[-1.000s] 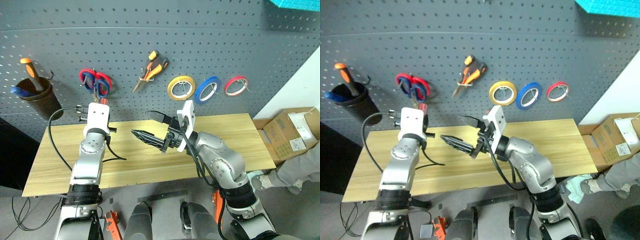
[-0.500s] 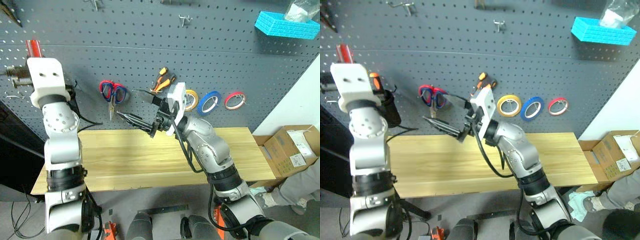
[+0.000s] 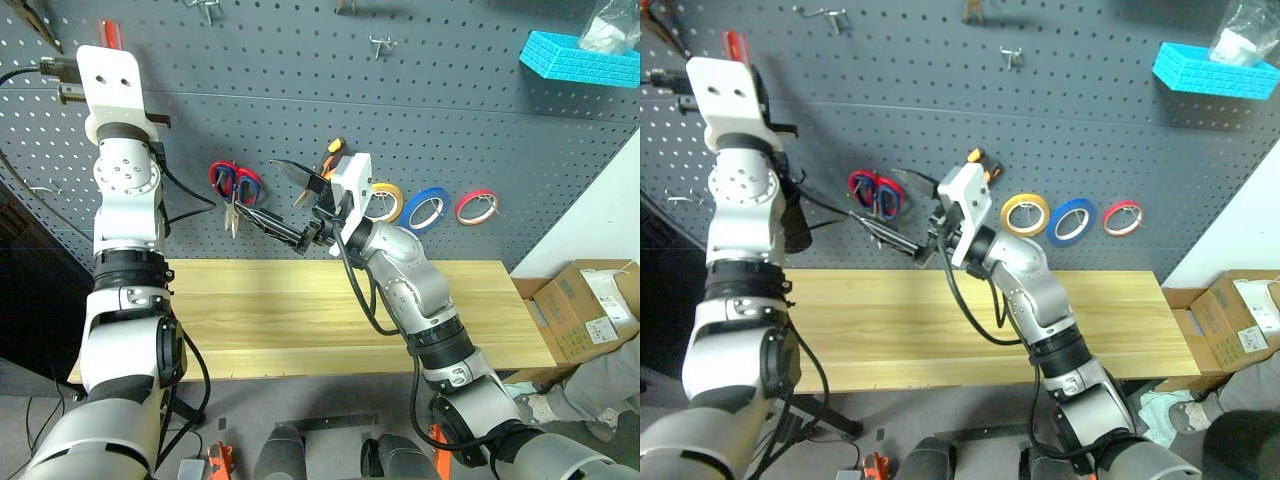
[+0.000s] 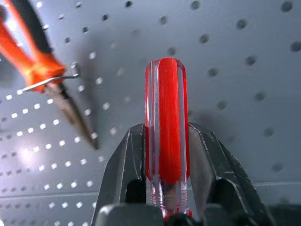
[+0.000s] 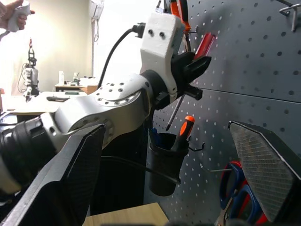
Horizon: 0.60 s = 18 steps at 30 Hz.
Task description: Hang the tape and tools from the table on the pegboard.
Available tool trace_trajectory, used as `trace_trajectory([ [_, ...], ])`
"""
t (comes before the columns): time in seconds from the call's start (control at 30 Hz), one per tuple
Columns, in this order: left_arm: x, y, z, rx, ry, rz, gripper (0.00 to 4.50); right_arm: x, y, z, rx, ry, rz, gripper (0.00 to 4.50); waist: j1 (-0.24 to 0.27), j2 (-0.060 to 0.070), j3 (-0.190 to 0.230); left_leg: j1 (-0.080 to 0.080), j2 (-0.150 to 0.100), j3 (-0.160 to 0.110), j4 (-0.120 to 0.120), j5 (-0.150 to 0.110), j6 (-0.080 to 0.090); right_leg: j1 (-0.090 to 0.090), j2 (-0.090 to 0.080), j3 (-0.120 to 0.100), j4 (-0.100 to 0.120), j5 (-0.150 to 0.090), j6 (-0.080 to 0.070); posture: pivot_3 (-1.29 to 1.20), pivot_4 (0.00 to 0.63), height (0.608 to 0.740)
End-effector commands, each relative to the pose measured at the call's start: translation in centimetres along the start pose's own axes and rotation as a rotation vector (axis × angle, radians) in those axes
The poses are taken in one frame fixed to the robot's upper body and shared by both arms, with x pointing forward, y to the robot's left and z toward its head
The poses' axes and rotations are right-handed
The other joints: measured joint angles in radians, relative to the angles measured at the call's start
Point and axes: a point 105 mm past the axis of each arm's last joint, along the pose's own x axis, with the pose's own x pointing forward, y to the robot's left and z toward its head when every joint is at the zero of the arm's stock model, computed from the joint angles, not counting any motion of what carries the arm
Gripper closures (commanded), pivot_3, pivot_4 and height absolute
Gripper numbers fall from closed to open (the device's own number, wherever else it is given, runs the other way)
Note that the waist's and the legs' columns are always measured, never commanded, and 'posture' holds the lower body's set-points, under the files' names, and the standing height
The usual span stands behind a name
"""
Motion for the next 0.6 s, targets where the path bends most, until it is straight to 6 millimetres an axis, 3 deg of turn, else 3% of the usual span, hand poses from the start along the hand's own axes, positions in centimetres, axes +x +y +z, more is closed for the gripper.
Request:
trace_trajectory([
  [0.03, 0.7, 1.0, 0.2, -0.038, -0.006, 0.028, 3.62, -0.1, -0.3, 1.3, -0.038, -0.051, -0.018, 0.0, -0.001, 0.0, -0.002, 0.0, 0.0, 0.0, 0.0, 0.0, 0.0, 0.0, 0.0, 0.0, 0.0, 0.0, 0.0, 0.22, 0.0, 0.74],
  [0.3, -0.9, 2.1, -5.0, -0.139, 0.168, 0.086, 3.62, -0.9, -0.5, 1.0, -0.041, -0.033, -0.036, 0.0, 0.0, -0.001, -0.004, 0.0, 0.0, 0.001, 0.001, 0.0, 0.0, 0.0, 0.0, 0.0, 0.001, 0.0, 0.0, 0.21, 0.0, 0.74],
  [0.6, -1.8, 2.2, -6.2, -0.154, 0.207, 0.101, 3.62, -1.3, -0.5, 0.6, -0.037, -0.018, -0.042, 0.0, 0.001, -0.003, -0.009, 0.001, 0.0, 0.001, 0.002, 0.0, 0.0, 0.0, 0.0, 0.0, 0.002, 0.0, 0.0, 0.21, 0.0, 0.74],
])
